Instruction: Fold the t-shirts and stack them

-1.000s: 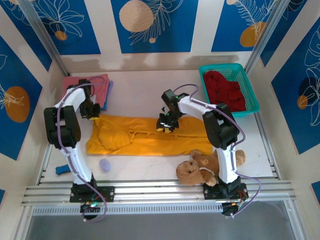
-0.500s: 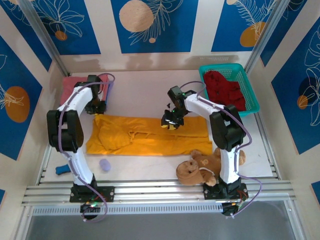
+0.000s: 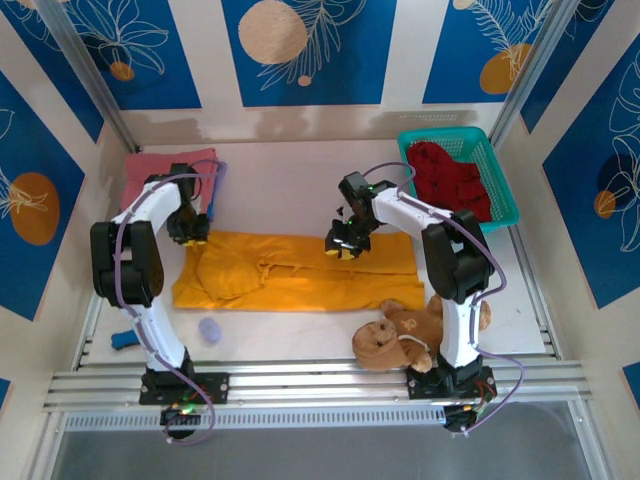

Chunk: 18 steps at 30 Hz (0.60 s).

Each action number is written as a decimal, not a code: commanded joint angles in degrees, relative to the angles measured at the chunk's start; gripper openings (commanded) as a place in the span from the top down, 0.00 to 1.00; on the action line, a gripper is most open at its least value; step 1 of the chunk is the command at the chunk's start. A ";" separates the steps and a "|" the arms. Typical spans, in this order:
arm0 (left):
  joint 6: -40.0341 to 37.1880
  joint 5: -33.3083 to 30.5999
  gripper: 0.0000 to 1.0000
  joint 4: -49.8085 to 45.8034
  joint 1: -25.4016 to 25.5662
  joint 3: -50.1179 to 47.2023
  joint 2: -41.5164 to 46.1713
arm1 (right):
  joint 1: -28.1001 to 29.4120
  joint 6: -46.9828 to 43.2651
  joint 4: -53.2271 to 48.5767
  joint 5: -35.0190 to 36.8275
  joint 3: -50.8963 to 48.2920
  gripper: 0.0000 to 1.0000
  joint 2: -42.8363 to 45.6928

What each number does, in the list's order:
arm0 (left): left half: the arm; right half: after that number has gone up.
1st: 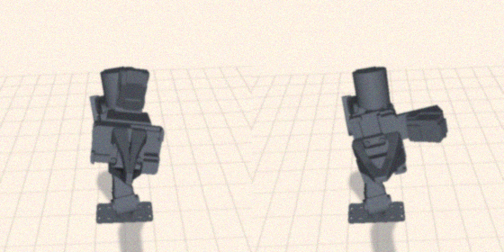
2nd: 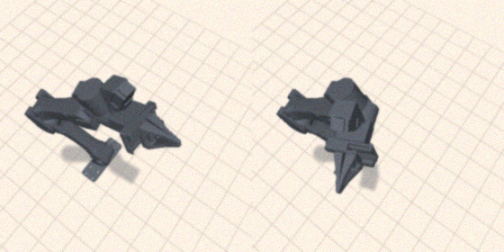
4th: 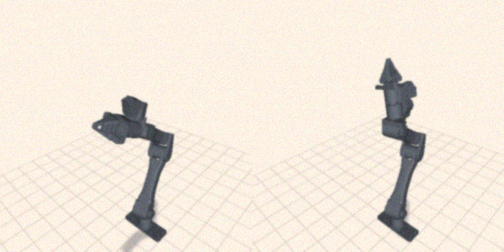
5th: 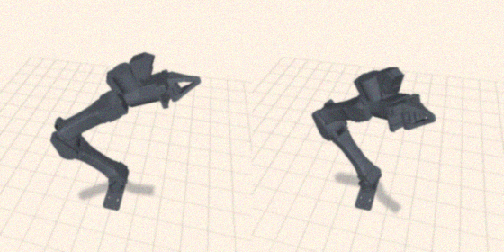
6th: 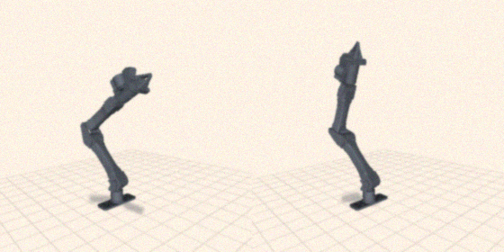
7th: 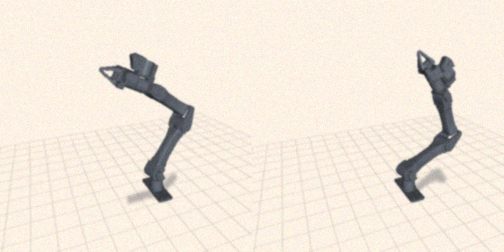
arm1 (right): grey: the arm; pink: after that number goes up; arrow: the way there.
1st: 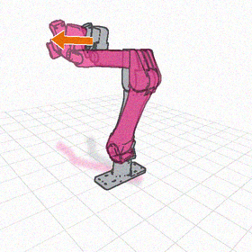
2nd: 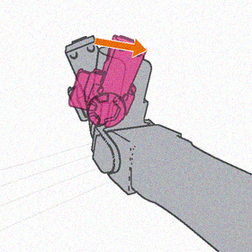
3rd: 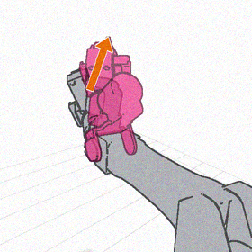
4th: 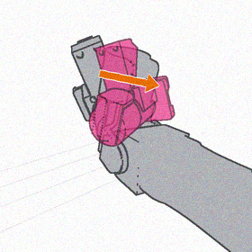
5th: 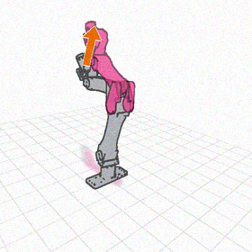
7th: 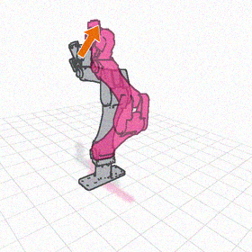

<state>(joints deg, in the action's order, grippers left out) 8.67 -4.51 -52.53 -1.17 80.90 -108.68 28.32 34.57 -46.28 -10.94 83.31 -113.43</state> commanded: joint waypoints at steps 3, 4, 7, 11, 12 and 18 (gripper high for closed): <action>-0.01 -0.32 0.75 0.56 -1.67 -1.29 -1.68 | -0.28 -0.82 -1.03 -0.98 -1.43 0.64 2.01; -0.08 -0.13 0.75 0.89 -1.85 -1.64 -1.77 | -0.37 -0.89 -1.00 -0.94 -1.46 0.64 2.07; -0.23 1.03 0.75 1.79 -2.17 -2.40 -2.13 | -0.62 -0.98 -1.09 -0.93 -1.52 0.64 2.08; 0.06 2.35 0.75 2.73 -2.17 -2.85 -2.76 | -0.85 -0.94 -1.09 -0.96 -1.26 0.64 2.09; 0.24 2.55 0.75 3.07 -2.17 -2.94 -2.89 | -0.89 -0.94 -1.13 -1.06 -1.17 0.64 2.21; 0.05 1.99 0.81 3.72 -2.24 -2.51 -3.97 | -0.94 -0.99 -1.35 -0.93 -1.28 0.64 2.17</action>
<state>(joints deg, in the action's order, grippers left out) 8.58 -3.16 -49.15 -2.90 78.37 -111.18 27.66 34.54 -46.28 -10.92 82.63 -113.34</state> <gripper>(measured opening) 0.207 0.360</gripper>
